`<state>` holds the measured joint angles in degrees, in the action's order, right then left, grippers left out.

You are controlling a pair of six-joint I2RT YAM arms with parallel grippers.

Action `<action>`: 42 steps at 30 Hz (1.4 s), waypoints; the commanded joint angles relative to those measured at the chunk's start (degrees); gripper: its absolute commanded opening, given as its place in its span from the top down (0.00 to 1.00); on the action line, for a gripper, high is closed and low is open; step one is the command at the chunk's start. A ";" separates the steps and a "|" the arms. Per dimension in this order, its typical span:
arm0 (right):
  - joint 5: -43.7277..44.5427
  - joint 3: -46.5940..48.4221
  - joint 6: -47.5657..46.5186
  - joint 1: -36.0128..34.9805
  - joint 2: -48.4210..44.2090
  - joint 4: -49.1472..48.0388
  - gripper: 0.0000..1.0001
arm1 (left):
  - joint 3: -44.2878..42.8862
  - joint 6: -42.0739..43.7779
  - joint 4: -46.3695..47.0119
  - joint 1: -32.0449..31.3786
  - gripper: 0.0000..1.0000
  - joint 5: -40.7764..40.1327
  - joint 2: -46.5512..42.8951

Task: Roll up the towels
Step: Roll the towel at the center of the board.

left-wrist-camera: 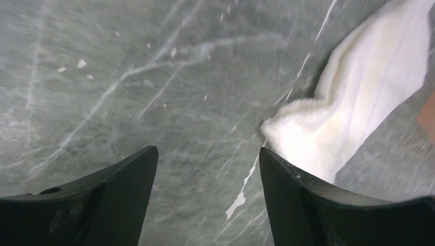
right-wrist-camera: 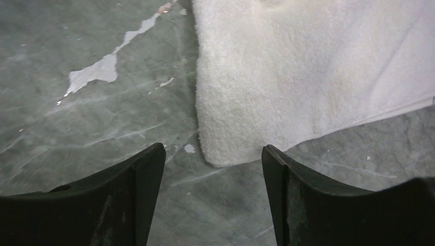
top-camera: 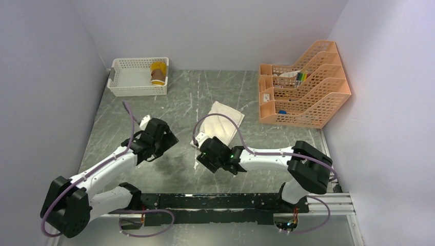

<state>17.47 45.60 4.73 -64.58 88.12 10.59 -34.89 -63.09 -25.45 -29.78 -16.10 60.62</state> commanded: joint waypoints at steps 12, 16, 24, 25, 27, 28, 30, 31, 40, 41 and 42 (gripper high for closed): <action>11.93 1.55 -0.03 -3.30 7.89 -5.63 0.55 | 8.86 9.45 15.07 0.42 0.18 15.23 2.34; 8.90 0.89 1.07 -3.24 8.28 -6.58 0.74 | 9.29 10.62 15.16 0.42 0.15 16.66 0.49; -2.47 0.14 4.46 0.36 3.68 -4.91 1.00 | 9.50 13.58 13.14 0.48 0.11 19.84 -4.92; -6.55 0.25 5.07 1.72 2.80 -4.74 1.00 | 9.69 13.99 13.46 0.43 0.10 20.72 -5.61; -17.21 0.40 6.70 4.58 1.02 -4.53 1.00 | 10.28 14.47 14.09 0.42 0.08 22.12 -6.62; -21.35 0.51 8.07 6.63 0.29 -4.53 1.00 | 10.48 14.60 14.23 0.42 0.08 22.63 -6.91; -29.30 0.46 10.52 10.10 -1.19 -4.76 1.00 | 10.65 14.67 14.50 0.45 0.09 23.25 -7.08; -31.65 0.48 11.73 11.35 -1.84 -4.72 1.00 | 10.68 14.74 14.33 0.43 0.09 23.34 -7.10; -50.31 1.31 20.42 25.21 0.22 -4.22 1.00 | 11.65 14.97 20.19 0.42 0.10 25.07 -5.03; -51.96 0.68 21.19 26.25 1.29 -5.09 1.00 | 12.05 14.89 21.75 0.42 0.10 25.09 -3.90; -53.18 0.04 21.86 27.08 1.79 -6.13 1.00 | 12.38 14.84 23.26 0.47 0.10 25.26 -2.73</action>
<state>-24.77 46.30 21.52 -40.84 87.31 5.80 -23.99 -49.25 -9.04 -29.71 6.79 54.96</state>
